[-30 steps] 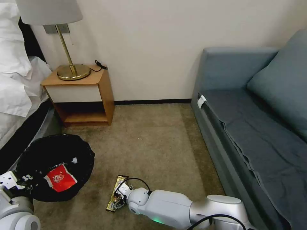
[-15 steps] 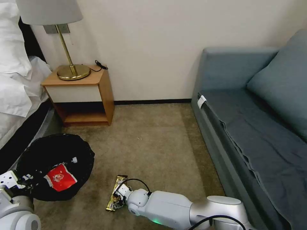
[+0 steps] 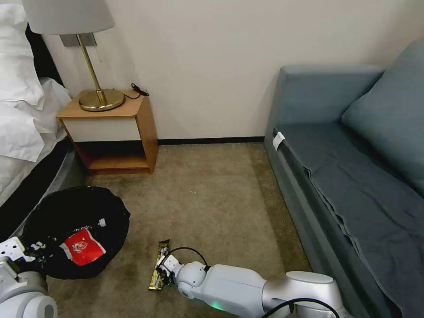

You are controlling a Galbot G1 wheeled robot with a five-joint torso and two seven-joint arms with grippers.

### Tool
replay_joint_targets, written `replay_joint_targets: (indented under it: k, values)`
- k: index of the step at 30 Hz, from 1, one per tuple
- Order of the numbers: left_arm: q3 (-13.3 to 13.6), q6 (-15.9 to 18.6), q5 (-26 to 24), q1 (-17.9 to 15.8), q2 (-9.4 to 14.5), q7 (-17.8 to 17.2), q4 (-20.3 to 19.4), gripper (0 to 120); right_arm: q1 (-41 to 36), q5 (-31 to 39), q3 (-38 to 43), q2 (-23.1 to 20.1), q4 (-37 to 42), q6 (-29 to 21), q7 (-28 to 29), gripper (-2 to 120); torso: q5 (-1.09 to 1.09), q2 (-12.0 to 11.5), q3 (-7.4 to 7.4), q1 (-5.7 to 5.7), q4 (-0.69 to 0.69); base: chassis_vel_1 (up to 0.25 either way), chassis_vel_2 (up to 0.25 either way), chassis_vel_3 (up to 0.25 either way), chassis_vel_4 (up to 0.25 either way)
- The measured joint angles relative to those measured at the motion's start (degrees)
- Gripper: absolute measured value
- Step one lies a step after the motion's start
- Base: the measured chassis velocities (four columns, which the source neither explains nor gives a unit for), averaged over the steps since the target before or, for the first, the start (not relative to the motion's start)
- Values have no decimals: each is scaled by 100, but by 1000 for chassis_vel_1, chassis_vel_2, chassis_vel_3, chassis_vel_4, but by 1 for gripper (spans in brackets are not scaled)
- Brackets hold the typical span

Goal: Pick up the trash bin, then pick up the garbage on the floor and place it into the trash bin.

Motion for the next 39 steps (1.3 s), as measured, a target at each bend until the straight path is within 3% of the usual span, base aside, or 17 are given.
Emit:
replay_joint_targets:
  k: [5,15,22,25,32,39]
  values:
    - [-3,0,0,-12,9,3,-8,2,41,-7,12,-63,62,91,6,0,0,0,0,0,0,0,0,0,0]
    - [-26,12,-24,-9,20,6,-22,2,198,120,89,-317,395,140,93,0,0,0,0,0,0,0,0,0,0]
    - [-43,31,-57,8,34,6,-71,2,664,279,433,-870,1030,81,192,0,2,0,0,0,0,0,0,0,0]
    - [-52,43,-96,18,56,6,-99,2,949,205,1053,-1226,1503,65,187,0,2,0,0,0,0,0,0,0,0]
    - [-65,57,-178,31,102,1,-108,2,1307,184,2139,-1541,2159,119,149,0,1,0,1,1,-1,0,0,0,0]
    - [-9,77,-244,11,110,-3,-68,2,1694,1084,2612,-1535,3686,-177,583,0,0,0,0,0,0,0,0,0,0]
